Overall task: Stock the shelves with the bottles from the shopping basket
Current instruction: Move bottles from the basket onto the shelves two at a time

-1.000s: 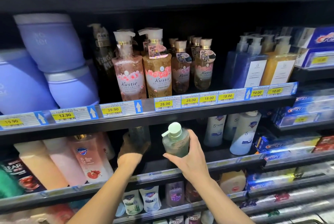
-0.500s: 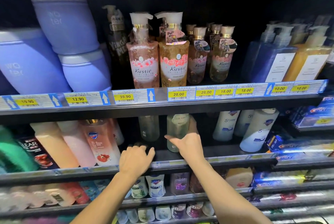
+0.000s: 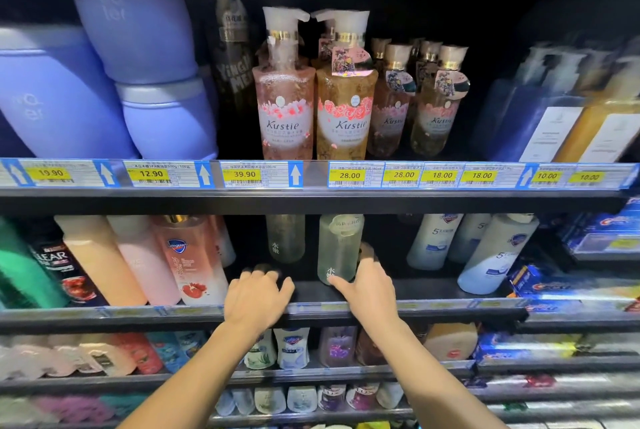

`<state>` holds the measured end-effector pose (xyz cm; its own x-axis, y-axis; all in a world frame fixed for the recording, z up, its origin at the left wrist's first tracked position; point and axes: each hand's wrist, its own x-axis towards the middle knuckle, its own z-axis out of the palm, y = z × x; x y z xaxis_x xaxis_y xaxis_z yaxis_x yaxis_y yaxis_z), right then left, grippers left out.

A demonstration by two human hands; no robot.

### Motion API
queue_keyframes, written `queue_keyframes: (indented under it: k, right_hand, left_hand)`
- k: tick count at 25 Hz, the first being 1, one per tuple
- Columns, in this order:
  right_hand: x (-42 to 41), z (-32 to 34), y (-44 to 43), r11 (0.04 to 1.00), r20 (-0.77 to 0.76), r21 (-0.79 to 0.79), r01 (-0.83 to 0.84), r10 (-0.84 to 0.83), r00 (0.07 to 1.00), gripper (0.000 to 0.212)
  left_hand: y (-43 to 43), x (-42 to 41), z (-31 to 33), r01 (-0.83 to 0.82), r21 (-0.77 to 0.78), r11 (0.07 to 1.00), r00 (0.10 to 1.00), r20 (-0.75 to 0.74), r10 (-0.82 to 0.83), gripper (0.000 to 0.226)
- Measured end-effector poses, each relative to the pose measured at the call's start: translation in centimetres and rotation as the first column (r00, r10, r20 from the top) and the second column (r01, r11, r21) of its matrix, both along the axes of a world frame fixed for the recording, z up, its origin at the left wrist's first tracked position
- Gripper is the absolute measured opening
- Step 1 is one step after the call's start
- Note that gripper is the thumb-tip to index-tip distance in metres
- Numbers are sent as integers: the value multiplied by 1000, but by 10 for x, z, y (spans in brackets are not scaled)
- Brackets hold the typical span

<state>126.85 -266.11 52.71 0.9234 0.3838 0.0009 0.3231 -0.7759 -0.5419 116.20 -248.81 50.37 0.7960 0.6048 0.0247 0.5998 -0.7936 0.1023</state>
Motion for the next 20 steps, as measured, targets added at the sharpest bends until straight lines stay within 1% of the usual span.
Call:
queue_keyframes:
  k: [3,4,5,8,9,12,16,20]
  right_hand:
    - [6,6,9,999,-28,-26,-20,19,999,40]
    - [9,5,13,999,-46,-28,-23,22,999,41]
    - [12,6,18,1000,-56,-18,-18,17,998,46]
    - [19,10,32,995,-52,96,-9,14,999,68]
    - [22,11,37,995,-56,97,-15,21,998,73]
    - [30,9,46,999,-60,34,-33,35,998,78]
    - [32,4,47,1000,-41,-4,-30,29,999,79]
    - [21,9,40,998,-20,-61,14,-15,1000,91]
  left_hand:
    - [0,-1,1,1,-9,1000,1000,8,-1,53]
    - [-1,-2,1,2,-10,1000,1000,11,-2,52]
    - [-2,-2,2,4,-9,1000,1000,13,-4,52]
    - [-2,-3,3,4,-4,1000,1000,20,-3,52]
    - [-2,-3,3,3,-1,1000,1000,21,-3,52]
    - [-1,-3,2,2,8,1000,1000,21,-2,54]
    - [1,-4,1,0,0,1000,999,32,0,55]
    - [1,-3,2,25,-37,999,1000,7,-25,54]
